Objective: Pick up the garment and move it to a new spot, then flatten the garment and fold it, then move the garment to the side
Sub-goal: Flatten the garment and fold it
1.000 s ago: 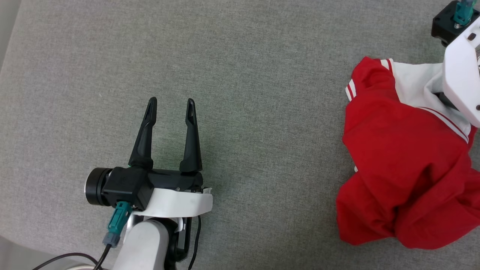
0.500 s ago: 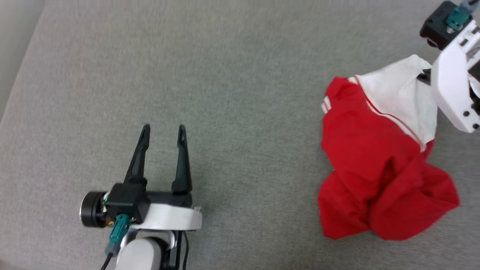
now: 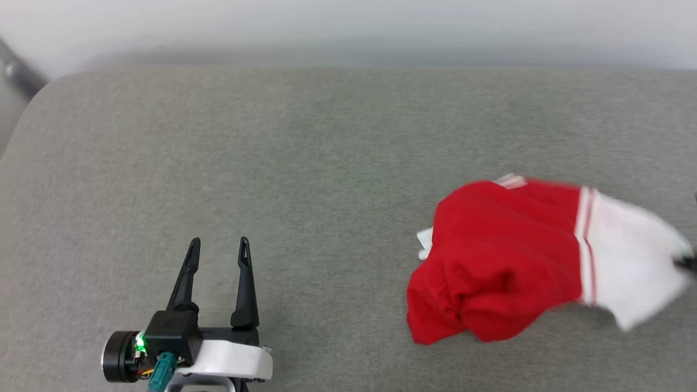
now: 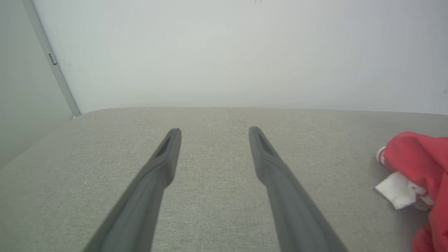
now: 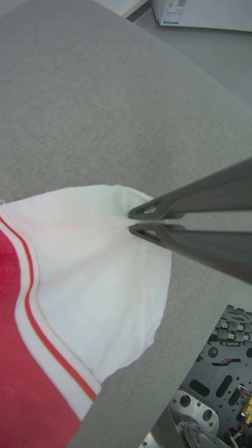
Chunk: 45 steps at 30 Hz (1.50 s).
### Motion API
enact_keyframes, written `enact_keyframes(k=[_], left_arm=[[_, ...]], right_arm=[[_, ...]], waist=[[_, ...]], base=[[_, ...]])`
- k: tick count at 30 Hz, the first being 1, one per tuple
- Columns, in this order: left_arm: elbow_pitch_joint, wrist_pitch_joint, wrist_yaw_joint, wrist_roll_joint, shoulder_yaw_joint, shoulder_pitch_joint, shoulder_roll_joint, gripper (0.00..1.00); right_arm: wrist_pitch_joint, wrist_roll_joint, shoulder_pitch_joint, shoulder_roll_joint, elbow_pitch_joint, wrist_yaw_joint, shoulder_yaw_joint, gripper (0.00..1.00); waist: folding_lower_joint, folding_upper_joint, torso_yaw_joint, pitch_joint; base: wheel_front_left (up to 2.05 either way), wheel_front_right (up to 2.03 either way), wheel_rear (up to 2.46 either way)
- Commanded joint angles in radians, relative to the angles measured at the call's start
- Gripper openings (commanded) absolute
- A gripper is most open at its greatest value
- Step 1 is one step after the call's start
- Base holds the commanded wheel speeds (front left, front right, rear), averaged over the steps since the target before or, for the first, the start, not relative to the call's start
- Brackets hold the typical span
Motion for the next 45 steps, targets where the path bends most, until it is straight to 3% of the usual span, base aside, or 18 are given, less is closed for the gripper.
enact_keyframes(k=[1,5,10,15,16,17,18,24,30,36,37,42,45], left_arm=[[-0.001,-0.003,-0.003,0.005,0.004,0.01,-0.001,1.0],[0.001,-0.003,-0.008,0.003,0.006,0.012,-0.001,1.0],[0.005,-0.003,-0.01,0.003,0.005,0.013,-0.001,1.0],[0.014,-0.003,-0.015,0.008,0.013,0.017,-0.001,1.0],[0.016,-0.003,-0.016,0.008,0.014,0.019,-0.001,1.0],[0.019,-0.003,-0.018,0.01,0.018,0.023,-0.001,1.0],[0.023,-0.003,-0.019,0.012,0.021,0.029,0.0,1.0],[0.047,-0.003,-0.039,0.032,0.043,0.03,0.013,1.0],[0.07,-0.003,-0.069,0.051,0.058,-0.027,0.052,1.0],[0.133,0.0,-0.121,0.069,0.048,-0.148,0.113,1.0],[0.133,0.0,-0.121,0.069,0.048,-0.148,0.113,1.0],[0.164,0.064,-0.169,0.08,0.015,-0.3,0.158,1.0],[0.166,0.132,-0.195,0.081,-0.028,-0.409,0.18,1.0]], right_arm=[[-0.03,0.023,0.084,-0.017,0.022,-0.001,0.011,0.0],[-0.115,0.068,0.26,-0.006,0.108,-0.001,0.02,0.0],[-0.191,0.112,0.428,0.072,0.227,-0.001,0.022,0.0],[-0.262,0.106,0.486,0.152,0.307,-0.001,-0.018,0.0],[-0.28,0.101,0.479,0.155,0.318,-0.001,-0.036,0.3],[-0.298,0.09,0.471,0.152,0.324,-0.001,-0.054,0.46],[-0.319,0.081,0.464,0.146,0.328,-0.002,-0.073,1.0],[-0.487,-0.007,0.439,0.132,0.329,-0.001,-0.215,1.0],[-0.71,-0.143,0.462,0.232,0.367,-0.001,-0.448,1.0],[-0.789,-0.386,0.562,0.461,0.348,-0.001,-0.804,1.0],[-0.789,-0.386,0.562,0.461,0.348,-0.001,-0.804,1.0],[-0.79,-0.632,0.742,0.724,0.132,-0.001,-1.119,1.0],[-0.79,-0.736,0.846,0.862,0.003,-0.001,-1.211,1.0]], waist=[[0.0001,0.0,-0.037,-0.03],[0.0001,0.0,-0.049,-0.029],[0.0001,0.0,-0.053,-0.022],[0.0001,0.0,-0.058,-0.03],[0.0001,0.0,-0.06,-0.035],[0.0001,0.0,-0.062,-0.043],[0.0001,0.0,-0.065,-0.05],[0.0001,0.0,-0.081,-0.095],[0.0001,0.0,-0.097,-0.126],[0.0001,0.0,-0.105,-0.142],[0.0001,0.0,-0.105,-0.142],[0.0001,0.0,-0.11,-0.132],[0.0001,0.0,-0.112,-0.116]], base=[[0.0,0.0,0.0],[0.0,0.0,0.0],[0.0,0.0,0.0],[0.0,0.0,0.0],[0.0,0.0,0.0],[0.0,0.0,0.0],[0.0,0.0,0.0],[0.0,0.0,0.0],[0.0,0.0,0.0],[0.0,0.0,0.0],[0.0,0.0,0.0],[0.0,0.0,0.0],[0.0,0.0,0.0]])
